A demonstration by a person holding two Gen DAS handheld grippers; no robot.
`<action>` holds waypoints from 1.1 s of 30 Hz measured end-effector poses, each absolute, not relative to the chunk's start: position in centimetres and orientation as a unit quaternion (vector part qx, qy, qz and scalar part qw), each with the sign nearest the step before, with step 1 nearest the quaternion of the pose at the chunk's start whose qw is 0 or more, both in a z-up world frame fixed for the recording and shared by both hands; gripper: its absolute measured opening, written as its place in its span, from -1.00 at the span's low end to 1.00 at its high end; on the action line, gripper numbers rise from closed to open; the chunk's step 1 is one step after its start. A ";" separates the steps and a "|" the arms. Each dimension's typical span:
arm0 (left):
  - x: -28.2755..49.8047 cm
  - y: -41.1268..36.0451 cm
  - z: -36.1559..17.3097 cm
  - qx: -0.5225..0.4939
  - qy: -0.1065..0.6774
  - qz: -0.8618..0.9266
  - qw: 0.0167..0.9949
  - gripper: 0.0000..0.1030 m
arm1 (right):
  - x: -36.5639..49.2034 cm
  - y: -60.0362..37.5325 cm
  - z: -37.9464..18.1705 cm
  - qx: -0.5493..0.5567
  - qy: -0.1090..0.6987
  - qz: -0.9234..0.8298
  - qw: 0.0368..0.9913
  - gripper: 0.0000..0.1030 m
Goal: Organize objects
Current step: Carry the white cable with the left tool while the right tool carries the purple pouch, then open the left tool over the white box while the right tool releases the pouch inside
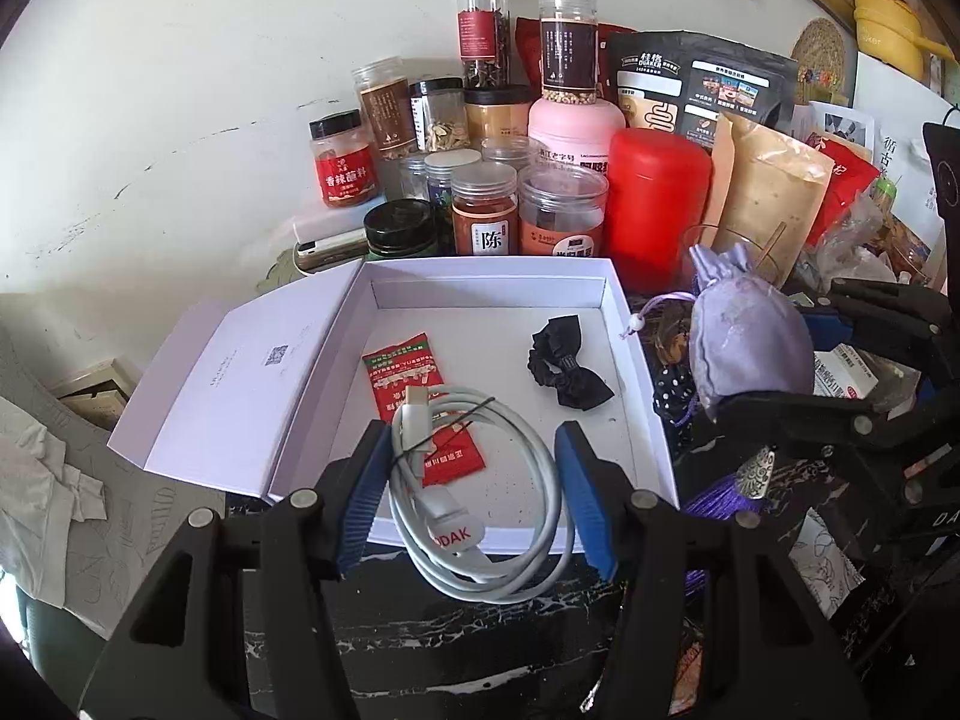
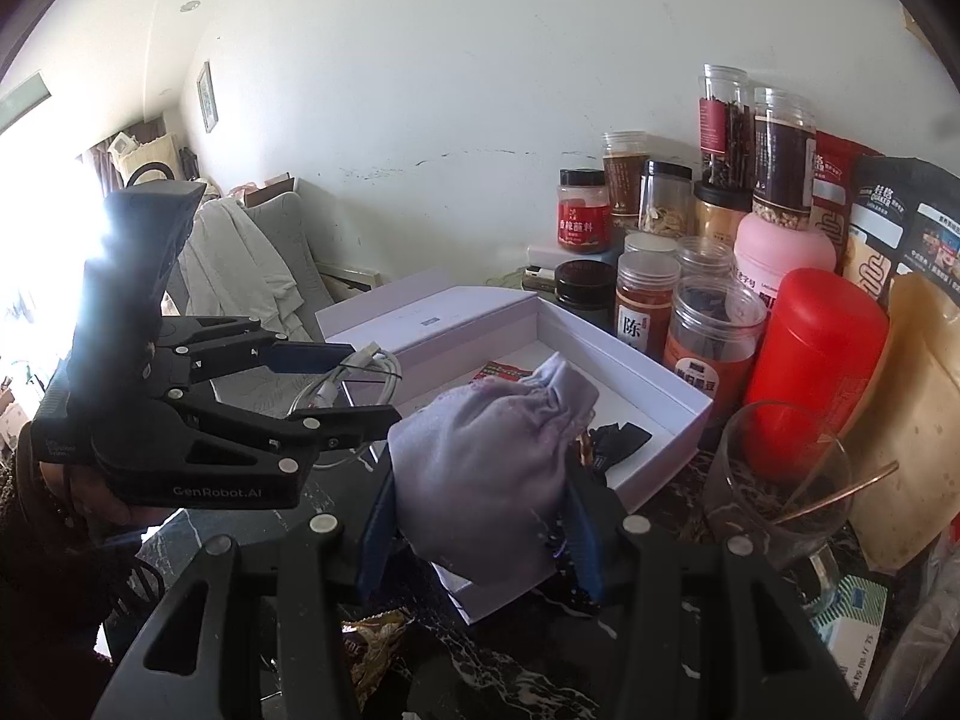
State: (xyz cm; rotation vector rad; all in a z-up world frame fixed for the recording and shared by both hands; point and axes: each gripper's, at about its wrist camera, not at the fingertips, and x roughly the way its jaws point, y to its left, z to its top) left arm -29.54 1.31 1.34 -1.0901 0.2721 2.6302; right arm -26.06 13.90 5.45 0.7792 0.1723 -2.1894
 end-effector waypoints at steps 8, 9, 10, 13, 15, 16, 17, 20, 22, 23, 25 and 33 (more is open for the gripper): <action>-33.5 2.1 -1.0 -0.393 0.110 0.902 0.142 0.06 | -29.4 12.8 3.7 0.331 0.062 -0.858 0.387 -0.02; -34.0 2.1 -1.2 -0.395 0.113 0.901 0.142 0.06 | -29.8 12.7 3.4 0.335 0.059 -0.857 0.387 -0.02; -34.5 2.1 -1.5 -0.397 0.114 0.900 0.142 0.06 | -30.3 12.6 3.1 0.340 0.056 -0.855 0.387 -0.02; -36.0 2.1 -2.4 -0.406 0.119 0.895 0.142 0.06 | -31.3 12.3 2.2 0.350 0.051 -0.853 0.383 -0.01; -36.8 2.3 -3.0 -0.412 0.123 0.892 0.142 0.06 | -32.0 12.1 1.8 0.357 0.047 -0.851 0.382 0.00; -37.2 2.3 -3.2 -0.414 0.125 0.890 0.143 0.06 | -32.3 12.0 1.6 0.360 0.045 -0.850 0.381 0.00; -37.6 2.4 -3.5 -0.416 0.127 0.889 0.143 0.06 | -32.6 11.9 1.4 0.363 0.043 -0.849 0.381 0.00; -38.8 2.5 -4.2 -0.421 0.132 0.886 0.144 0.06 | -33.2 11.7 1.2 0.366 0.044 -0.848 0.381 0.01; -39.5 2.6 -4.7 -0.425 0.133 0.883 0.146 0.06 | -33.5 11.5 1.0 0.368 0.047 -0.849 0.377 0.01; -39.9 2.6 -4.9 -0.428 0.134 0.882 0.146 0.06 | -33.7 11.3 1.0 0.368 0.048 -0.849 0.377 0.01; -40.5 2.7 -5.4 -0.432 0.135 0.880 0.142 0.06 | -34.1 11.2 0.8 0.369 0.048 -0.850 0.373 0.01; -41.6 2.2 -6.6 -0.448 0.127 0.874 0.139 0.07 | -34.3 10.1 0.1 0.376 0.088 -0.848 0.364 0.25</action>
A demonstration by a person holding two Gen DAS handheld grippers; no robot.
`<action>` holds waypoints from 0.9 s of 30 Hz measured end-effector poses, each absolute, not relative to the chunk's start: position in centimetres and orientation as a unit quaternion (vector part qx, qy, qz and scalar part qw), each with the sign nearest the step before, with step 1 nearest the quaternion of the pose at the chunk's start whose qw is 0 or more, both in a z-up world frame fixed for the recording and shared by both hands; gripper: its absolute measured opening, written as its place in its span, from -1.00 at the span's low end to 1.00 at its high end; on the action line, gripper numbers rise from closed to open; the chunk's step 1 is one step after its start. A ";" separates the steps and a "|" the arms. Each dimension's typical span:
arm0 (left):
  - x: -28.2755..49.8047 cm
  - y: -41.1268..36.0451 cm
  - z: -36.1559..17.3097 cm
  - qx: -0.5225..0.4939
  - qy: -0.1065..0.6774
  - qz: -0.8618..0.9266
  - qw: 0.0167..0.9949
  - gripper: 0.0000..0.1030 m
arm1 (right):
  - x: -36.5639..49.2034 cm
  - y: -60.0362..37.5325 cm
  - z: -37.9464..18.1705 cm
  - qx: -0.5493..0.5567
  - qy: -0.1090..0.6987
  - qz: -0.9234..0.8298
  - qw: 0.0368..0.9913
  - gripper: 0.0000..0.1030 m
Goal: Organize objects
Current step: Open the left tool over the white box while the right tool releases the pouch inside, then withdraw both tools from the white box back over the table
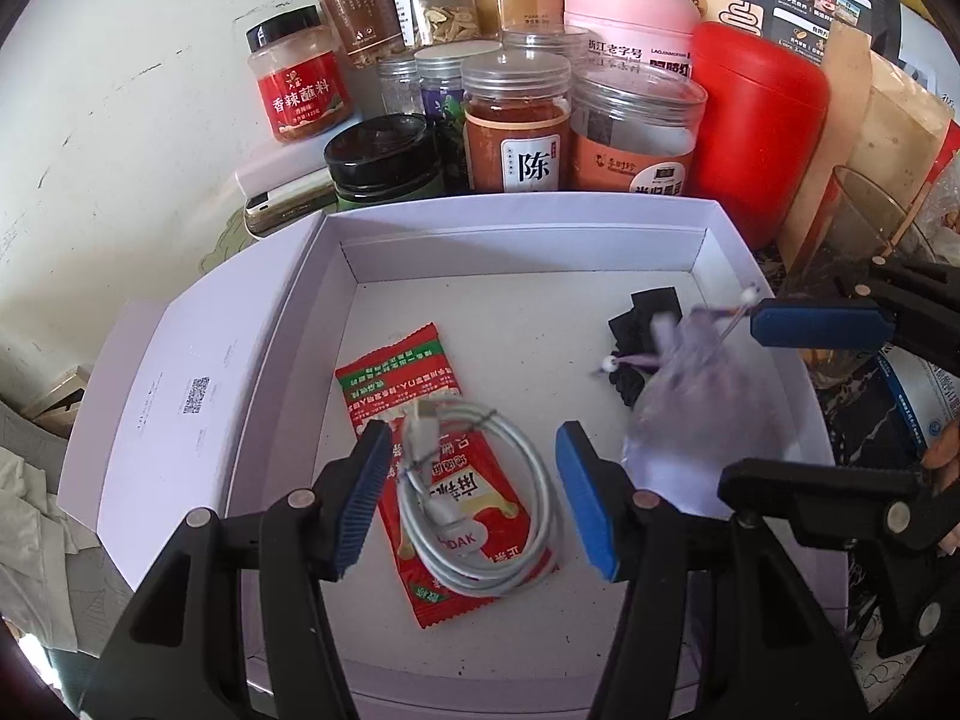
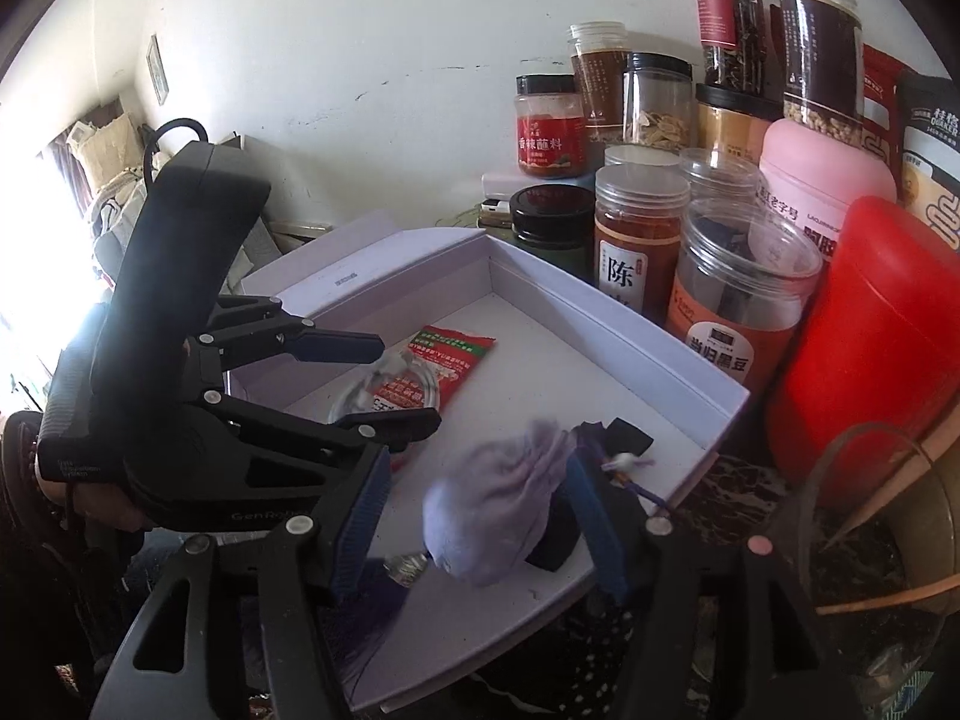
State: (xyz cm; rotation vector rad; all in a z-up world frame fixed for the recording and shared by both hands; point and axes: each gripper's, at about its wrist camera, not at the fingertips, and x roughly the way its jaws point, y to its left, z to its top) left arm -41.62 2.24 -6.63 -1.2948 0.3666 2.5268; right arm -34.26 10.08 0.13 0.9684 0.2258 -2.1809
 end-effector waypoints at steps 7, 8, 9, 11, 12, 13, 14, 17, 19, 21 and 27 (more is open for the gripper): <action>-40.6 1.2 -5.4 -0.441 0.118 0.881 0.124 0.16 | -33.3 10.4 1.3 0.367 0.096 -0.851 0.364 0.42; -40.5 1.0 -5.0 -0.438 0.114 0.883 0.123 0.17 | -33.0 10.6 1.7 0.363 0.096 -0.852 0.364 0.42; -40.3 0.8 -4.6 -0.437 0.109 0.885 0.123 0.17 | -32.7 10.7 2.0 0.361 0.095 -0.853 0.364 0.42; -39.9 0.5 -3.7 -0.433 0.102 0.887 0.123 0.17 | -32.1 11.0 2.8 0.356 0.094 -0.855 0.365 0.42; -39.6 0.4 -3.2 -0.430 0.100 0.889 0.123 0.17 | -31.8 11.1 3.2 0.353 0.096 -0.856 0.365 0.42; -39.3 0.3 -2.8 -0.426 0.099 0.891 0.121 0.17 | -31.4 11.1 3.5 0.349 0.099 -0.858 0.363 0.42; -39.0 0.3 -2.4 -0.424 0.100 0.892 0.120 0.17 | -31.0 11.2 3.9 0.345 0.102 -0.860 0.361 0.42; -37.8 0.2 -1.0 -0.414 0.099 0.897 0.116 0.17 | -29.9 11.4 5.1 0.336 0.111 -0.864 0.358 0.42; -37.1 0.1 0.1 -0.408 0.097 0.901 0.115 0.17 | -29.2 11.6 5.8 0.329 0.112 -0.867 0.357 0.42; -36.1 0.0 1.2 -0.402 0.094 0.904 0.116 0.17 | -28.4 12.0 6.7 0.323 0.111 -0.870 0.356 0.42; -33.2 -0.2 4.3 -0.381 0.097 0.912 0.114 0.17 | -26.0 12.7 9.1 0.303 0.120 -0.879 0.350 0.42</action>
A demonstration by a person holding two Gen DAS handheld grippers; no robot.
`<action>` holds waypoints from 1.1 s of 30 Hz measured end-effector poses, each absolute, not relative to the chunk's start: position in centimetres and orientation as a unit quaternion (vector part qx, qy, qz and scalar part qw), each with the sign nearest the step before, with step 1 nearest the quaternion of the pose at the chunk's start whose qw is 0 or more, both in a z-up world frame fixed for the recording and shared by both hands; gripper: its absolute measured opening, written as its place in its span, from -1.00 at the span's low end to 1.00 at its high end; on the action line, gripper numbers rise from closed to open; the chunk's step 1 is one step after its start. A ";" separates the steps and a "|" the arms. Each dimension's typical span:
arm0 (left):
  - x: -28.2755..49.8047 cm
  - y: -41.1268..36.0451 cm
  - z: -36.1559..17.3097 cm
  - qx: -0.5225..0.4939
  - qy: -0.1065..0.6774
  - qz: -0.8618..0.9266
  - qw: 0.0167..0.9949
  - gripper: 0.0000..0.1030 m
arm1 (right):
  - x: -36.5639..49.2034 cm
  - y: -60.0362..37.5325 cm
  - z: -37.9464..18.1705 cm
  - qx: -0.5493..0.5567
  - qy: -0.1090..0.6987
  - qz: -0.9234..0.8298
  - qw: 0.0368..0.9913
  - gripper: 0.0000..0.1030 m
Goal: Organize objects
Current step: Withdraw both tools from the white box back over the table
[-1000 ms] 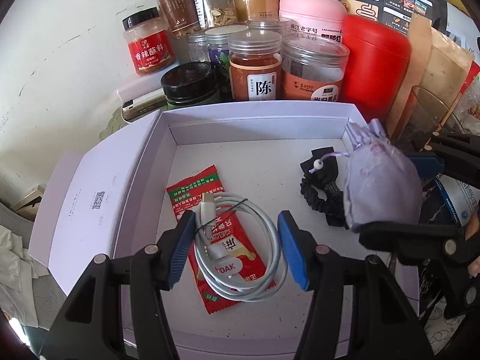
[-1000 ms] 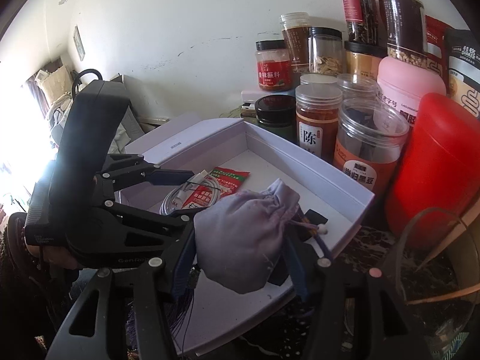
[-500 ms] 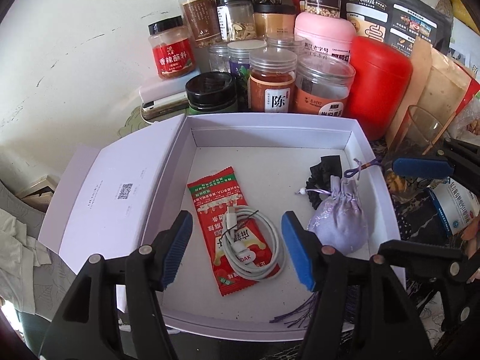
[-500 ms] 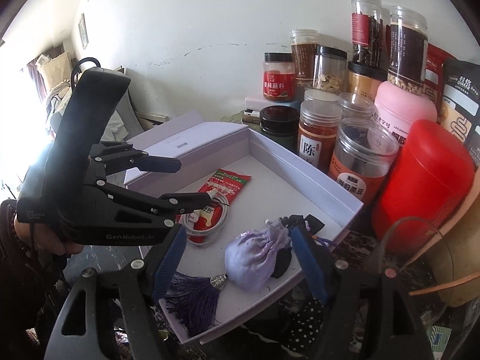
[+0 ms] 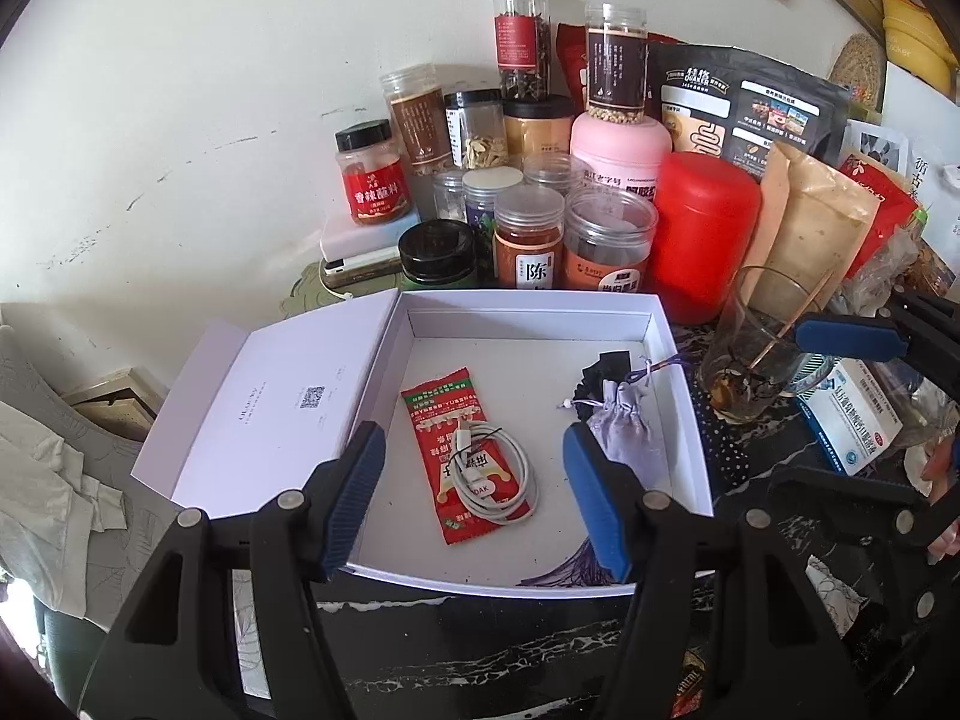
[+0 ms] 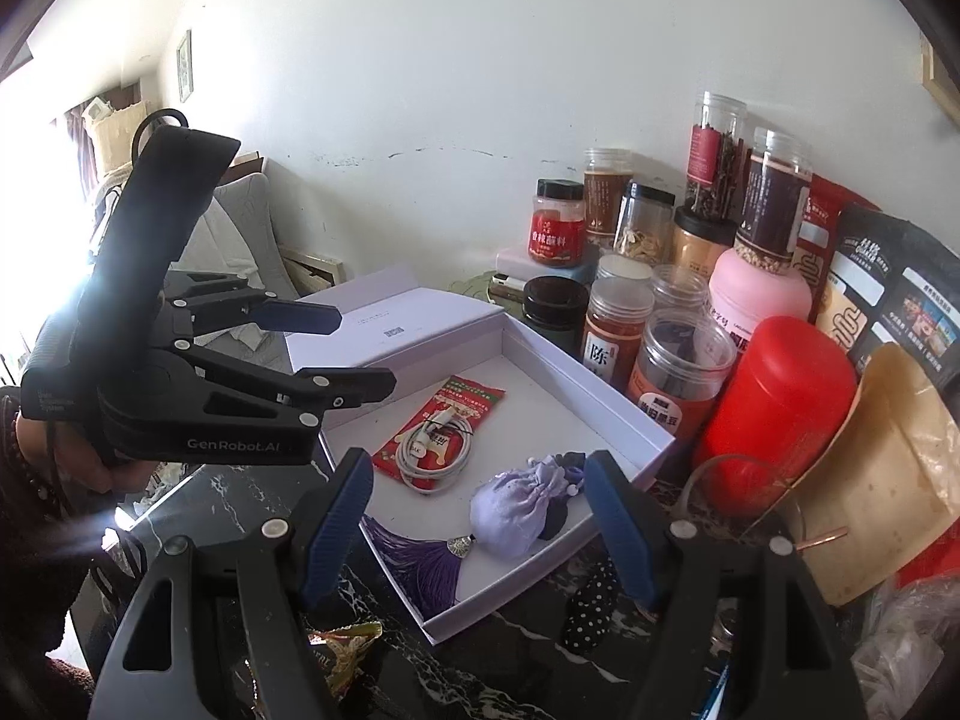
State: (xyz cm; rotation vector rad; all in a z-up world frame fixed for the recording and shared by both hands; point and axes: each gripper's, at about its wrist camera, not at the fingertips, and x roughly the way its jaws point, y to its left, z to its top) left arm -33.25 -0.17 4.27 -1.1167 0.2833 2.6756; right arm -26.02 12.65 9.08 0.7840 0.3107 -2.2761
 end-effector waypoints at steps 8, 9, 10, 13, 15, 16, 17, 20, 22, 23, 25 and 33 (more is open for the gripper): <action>-29.4 -0.3 7.3 -0.361 0.096 0.921 0.112 0.17 | -23.0 13.5 11.4 0.282 0.128 -0.886 0.346 0.42; -28.9 -0.3 7.6 -0.359 0.096 0.922 0.111 0.17 | -22.6 13.6 11.6 0.279 0.129 -0.887 0.345 0.42; -28.5 -0.3 7.9 -0.357 0.096 0.923 0.111 0.17 | -22.3 13.8 11.8 0.277 0.129 -0.887 0.345 0.42; -27.1 -0.3 8.7 -0.350 0.093 0.926 0.105 0.17 | -21.4 14.3 12.4 0.271 0.127 -0.890 0.344 0.42; -26.2 -0.1 9.2 -0.349 0.095 0.926 0.103 0.17 | -20.8 14.7 12.7 0.268 0.126 -0.891 0.344 0.43; -25.8 0.0 9.4 -0.349 0.095 0.927 0.103 0.17 | -20.6 14.9 12.8 0.268 0.126 -0.891 0.343 0.43; -25.4 0.1 9.6 -0.348 0.095 0.927 0.103 0.17 | -20.3 15.1 12.9 0.267 0.127 -0.892 0.343 0.42; -24.4 0.4 10.1 -0.348 0.093 0.927 0.102 0.17 | -19.6 15.6 13.2 0.264 0.128 -0.893 0.342 0.42; -23.6 0.8 10.4 -0.347 0.094 0.928 0.102 0.17 | -19.1 16.0 13.4 0.262 0.128 -0.893 0.342 0.42; -23.3 0.9 10.5 -0.346 0.094 0.928 0.102 0.17 | -18.9 16.2 13.5 0.261 0.129 -0.894 0.341 0.43; -22.6 1.2 10.7 -0.345 0.096 0.928 0.102 0.17 | -18.4 16.5 13.6 0.260 0.129 -0.895 0.340 0.43; -20.1 2.3 11.0 -0.348 0.093 0.927 0.108 0.17 | -16.5 18.1 13.6 0.258 0.129 -0.897 0.334 0.42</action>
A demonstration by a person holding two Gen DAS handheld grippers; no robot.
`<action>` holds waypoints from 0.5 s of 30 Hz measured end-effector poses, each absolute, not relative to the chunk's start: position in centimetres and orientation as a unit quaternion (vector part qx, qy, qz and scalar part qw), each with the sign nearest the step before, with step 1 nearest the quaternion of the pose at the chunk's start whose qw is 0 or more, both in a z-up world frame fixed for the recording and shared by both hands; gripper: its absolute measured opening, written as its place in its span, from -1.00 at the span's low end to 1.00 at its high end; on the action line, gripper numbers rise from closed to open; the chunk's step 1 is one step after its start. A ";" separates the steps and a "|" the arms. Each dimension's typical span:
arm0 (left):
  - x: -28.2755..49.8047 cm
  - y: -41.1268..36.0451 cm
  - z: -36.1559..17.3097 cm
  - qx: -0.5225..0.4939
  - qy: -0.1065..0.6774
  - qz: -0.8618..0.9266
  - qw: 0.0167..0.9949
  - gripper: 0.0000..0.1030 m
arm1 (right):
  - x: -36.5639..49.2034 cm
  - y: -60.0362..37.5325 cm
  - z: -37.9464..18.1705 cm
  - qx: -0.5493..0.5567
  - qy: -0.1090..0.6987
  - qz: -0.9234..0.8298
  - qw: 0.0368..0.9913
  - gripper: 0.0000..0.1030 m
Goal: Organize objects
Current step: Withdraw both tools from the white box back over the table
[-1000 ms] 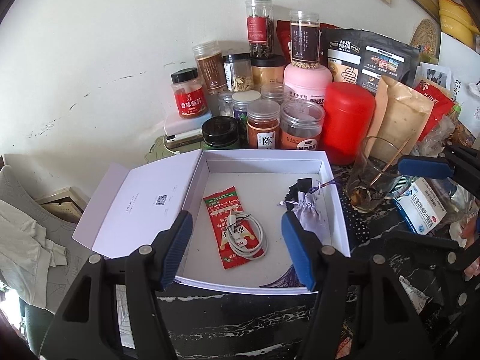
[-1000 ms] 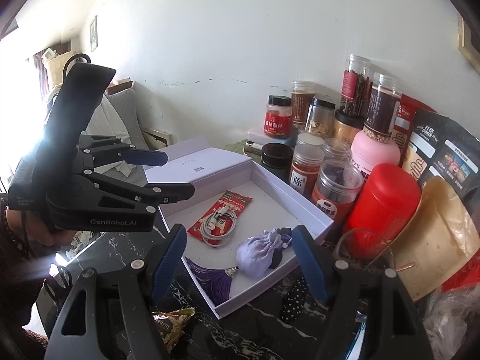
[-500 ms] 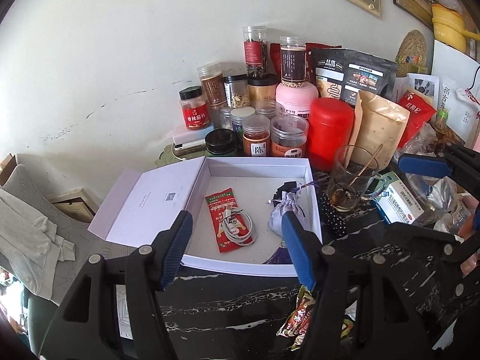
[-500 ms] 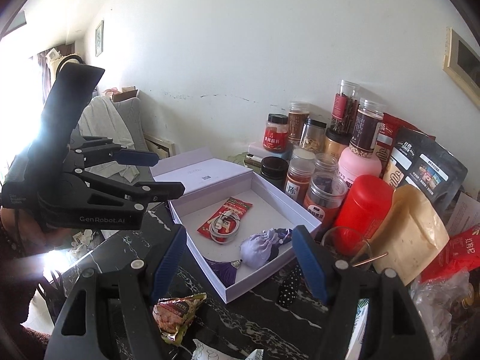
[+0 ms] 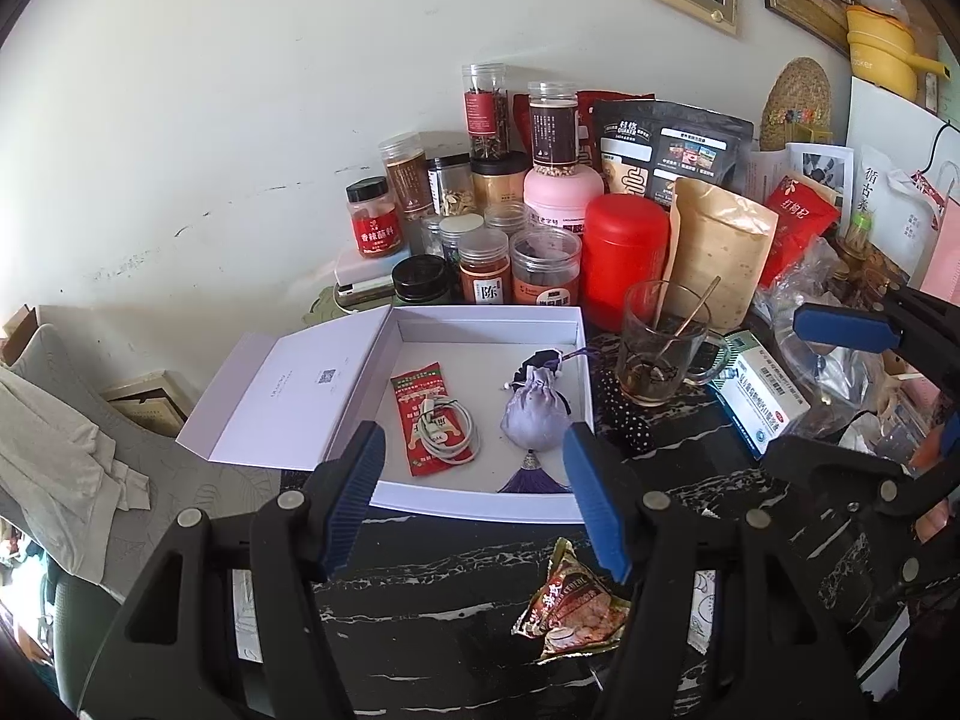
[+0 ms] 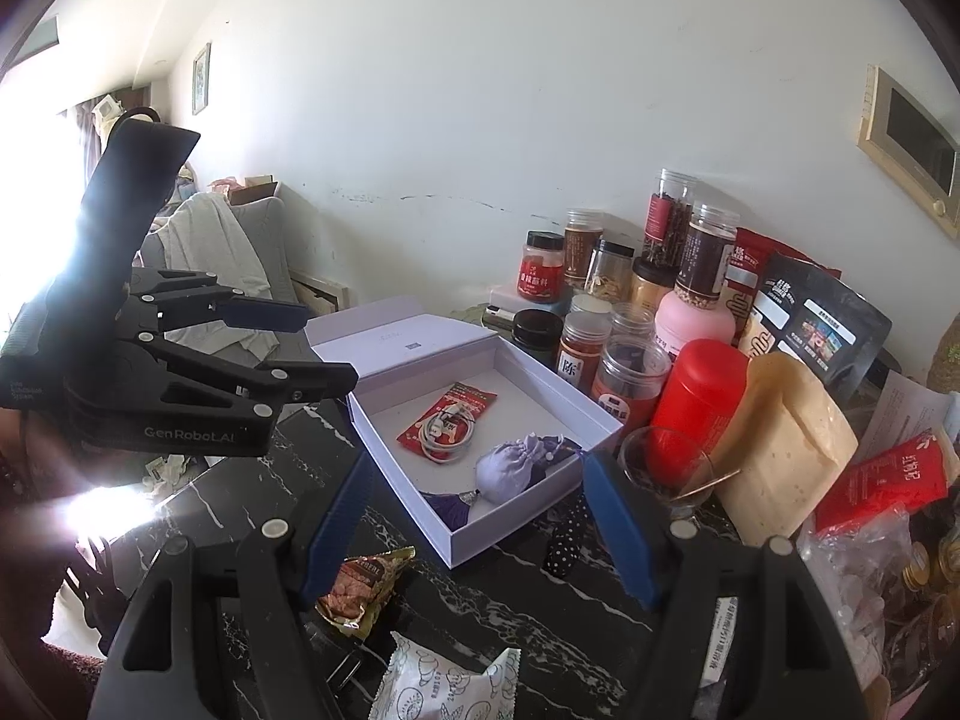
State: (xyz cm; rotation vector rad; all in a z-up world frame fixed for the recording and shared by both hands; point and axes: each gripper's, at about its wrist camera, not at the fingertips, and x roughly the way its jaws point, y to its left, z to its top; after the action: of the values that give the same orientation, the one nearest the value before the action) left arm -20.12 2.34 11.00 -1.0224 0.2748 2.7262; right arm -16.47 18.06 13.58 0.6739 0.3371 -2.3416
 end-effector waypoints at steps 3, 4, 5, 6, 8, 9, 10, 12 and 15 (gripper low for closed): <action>-19.3 2.5 10.7 -0.354 0.082 0.924 0.117 0.17 | -15.8 18.6 13.3 0.259 0.126 -0.898 0.334 0.43; -18.9 2.5 10.6 -0.355 0.080 0.924 0.118 0.17 | -15.5 18.7 13.1 0.260 0.126 -0.897 0.334 0.43; -18.6 2.5 10.5 -0.356 0.080 0.924 0.116 0.17 | -15.3 18.8 12.9 0.261 0.126 -0.897 0.334 0.43; -18.3 2.5 10.3 -0.357 0.079 0.924 0.116 0.17 | -15.2 18.9 12.7 0.263 0.126 -0.896 0.334 0.42; -17.6 2.6 10.0 -0.357 0.078 0.924 0.117 0.17 | -14.8 19.1 12.2 0.267 0.126 -0.895 0.334 0.43; -17.2 2.7 9.8 -0.357 0.077 0.923 0.117 0.17 | -14.7 19.2 11.9 0.269 0.126 -0.894 0.334 0.43; -16.9 2.7 9.6 -0.358 0.076 0.923 0.117 0.17 | -14.5 19.3 11.6 0.272 0.126 -0.893 0.334 0.43; -16.3 2.8 9.2 -0.360 0.076 0.923 0.115 0.17 | -14.2 19.5 11.1 0.277 0.126 -0.892 0.335 0.43; -15.4 3.0 8.5 -0.362 0.077 0.922 0.115 0.17 | -13.8 19.8 10.3 0.283 0.125 -0.889 0.337 0.43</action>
State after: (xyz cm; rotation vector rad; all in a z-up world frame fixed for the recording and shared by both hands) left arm -15.42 3.01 8.52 -1.0610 0.2245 2.7021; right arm -13.83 19.78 10.33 0.7373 0.3246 -2.3172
